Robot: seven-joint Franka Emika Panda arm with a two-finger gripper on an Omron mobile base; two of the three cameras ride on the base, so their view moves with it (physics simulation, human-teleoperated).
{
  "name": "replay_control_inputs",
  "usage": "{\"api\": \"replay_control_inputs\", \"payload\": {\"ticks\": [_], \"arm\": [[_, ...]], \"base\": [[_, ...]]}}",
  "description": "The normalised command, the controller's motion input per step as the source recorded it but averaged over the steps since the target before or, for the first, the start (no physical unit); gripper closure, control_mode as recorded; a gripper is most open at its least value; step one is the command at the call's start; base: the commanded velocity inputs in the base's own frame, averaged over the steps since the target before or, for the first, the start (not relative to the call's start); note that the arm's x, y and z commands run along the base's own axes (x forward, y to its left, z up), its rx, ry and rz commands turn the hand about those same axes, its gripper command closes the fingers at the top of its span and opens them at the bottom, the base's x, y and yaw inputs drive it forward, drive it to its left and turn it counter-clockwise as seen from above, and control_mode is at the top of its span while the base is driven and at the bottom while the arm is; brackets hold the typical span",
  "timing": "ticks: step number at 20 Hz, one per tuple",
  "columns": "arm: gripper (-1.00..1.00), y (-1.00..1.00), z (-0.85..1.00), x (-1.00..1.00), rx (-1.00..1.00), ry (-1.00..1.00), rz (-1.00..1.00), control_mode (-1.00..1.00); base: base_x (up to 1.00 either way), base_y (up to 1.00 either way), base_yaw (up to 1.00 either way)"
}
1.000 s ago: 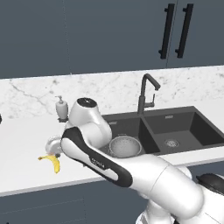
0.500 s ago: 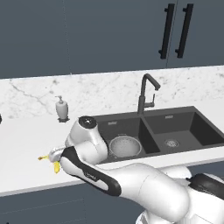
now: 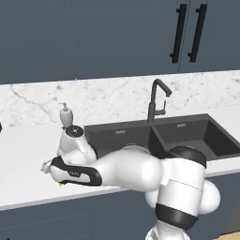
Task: Put the colander in the sink, put the banana, orange in the colander, and turn on the sink faucet and pour water over the colander.
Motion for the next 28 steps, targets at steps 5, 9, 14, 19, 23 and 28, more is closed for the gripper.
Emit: {"api": "replay_control_inputs", "payload": {"ticks": [5,9,14,19,23,28], "arm": [[-1.0,0.11,-0.35,0.34,-0.12,0.09,0.0,-1.0],[-1.0,0.0,-0.48,0.29,-0.05,0.02,0.0,-1.0],[-1.0,0.02,-0.75,0.03,-0.02,0.0,0.0,-1.0],[-1.0,0.0,-0.65,0.0,0.0,0.0,0.0,-1.0],[-1.0,0.0,-0.51,0.0,0.0,0.0,0.0,-1.0],[1.0,-0.08,-0.53,0.0,0.01,0.0,-0.04,-1.0]], "base": [[0.0,0.0,0.0],[0.0,0.0,0.0],[0.0,0.0,0.0],[0.0,0.0,0.0],[0.0,0.0,0.0],[0.0,0.0,0.0]]}}
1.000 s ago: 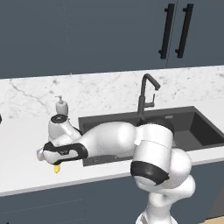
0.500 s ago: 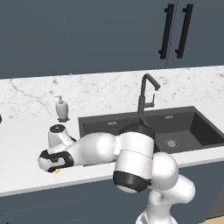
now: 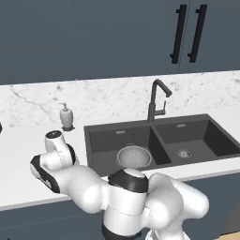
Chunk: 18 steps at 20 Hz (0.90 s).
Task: Put the colander in the sink, put the banana, orange in the colander, and turn on the sink faucet and pour water over the colander.
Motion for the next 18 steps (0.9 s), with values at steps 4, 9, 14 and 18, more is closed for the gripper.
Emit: {"api": "replay_control_inputs", "payload": {"ticks": [4,9,14,18], "arm": [[1.0,-0.49,-0.61,-0.05,0.13,-0.01,-0.1,-1.0],[1.0,-0.76,-0.3,-0.21,0.26,-0.14,-0.14,-1.0],[1.0,-0.53,0.3,-0.55,0.25,-0.26,-0.07,-1.0],[1.0,-0.5,1.0,-0.42,0.1,-0.18,-0.07,-1.0]], "base": [[0.0,0.0,0.0],[0.0,0.0,0.0],[0.0,0.0,0.0],[0.0,0.0,0.0]]}}
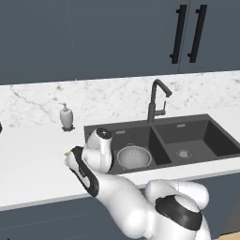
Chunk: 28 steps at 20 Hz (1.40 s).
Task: Put the colander in the sink, put the banana, orange in the colander, and turn on the sink faucet and pour water over the colander.
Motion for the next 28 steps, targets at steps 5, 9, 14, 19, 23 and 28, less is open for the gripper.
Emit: {"api": "replay_control_inputs", "payload": {"ticks": [5,9,14,19,23,28], "arm": [[1.0,-0.5,1.0,-0.06,0.0,0.02,-0.13,-1.0],[1.0,-0.6,1.0,0.0,-0.03,0.31,-0.31,-1.0],[1.0,-0.62,0.75,0.0,-0.17,0.49,-0.39,-1.0],[1.0,-0.61,0.03,0.0,-0.33,0.35,-0.39,-1.0],[1.0,-0.59,-0.62,0.0,-0.24,-0.03,-0.39,-1.0],[1.0,-0.28,-0.57,0.08,-0.05,-0.12,-0.29,-1.0]], "base": [[0.0,0.0,0.0],[0.0,0.0,0.0],[0.0,0.0,0.0],[0.0,0.0,0.0],[0.0,0.0,0.0],[0.0,0.0,0.0]]}}
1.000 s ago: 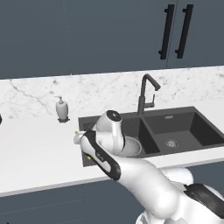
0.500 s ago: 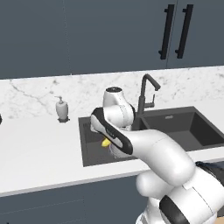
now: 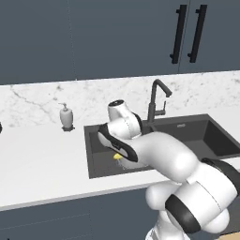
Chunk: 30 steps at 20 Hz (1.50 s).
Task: Put the colander in the sink, put the banana, orange in the colander, and turn on the sink faucet and pour water over the colander.
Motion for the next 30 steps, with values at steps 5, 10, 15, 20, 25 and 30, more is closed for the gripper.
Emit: {"api": "replay_control_inputs", "payload": {"ticks": [5,10,15,20,25,30], "arm": [[1.0,-0.31,-0.45,0.22,0.0,-0.11,-0.2,-1.0],[1.0,-0.46,-0.34,0.37,0.0,-0.01,-0.17,-1.0],[1.0,-0.26,-0.37,0.41,0.0,0.0,-0.17,-1.0],[1.0,0.0,-0.51,0.46,-0.02,0.0,-0.11,-1.0],[1.0,-0.01,-0.62,0.48,-0.01,0.0,-0.08,-1.0],[1.0,-0.13,-0.51,0.48,0.0,0.0,-0.06,-1.0]], "base": [[0.0,0.0,0.0],[0.0,0.0,0.0],[0.0,0.0,0.0],[0.0,0.0,0.0],[0.0,0.0,0.0],[0.0,0.0,0.0]]}}
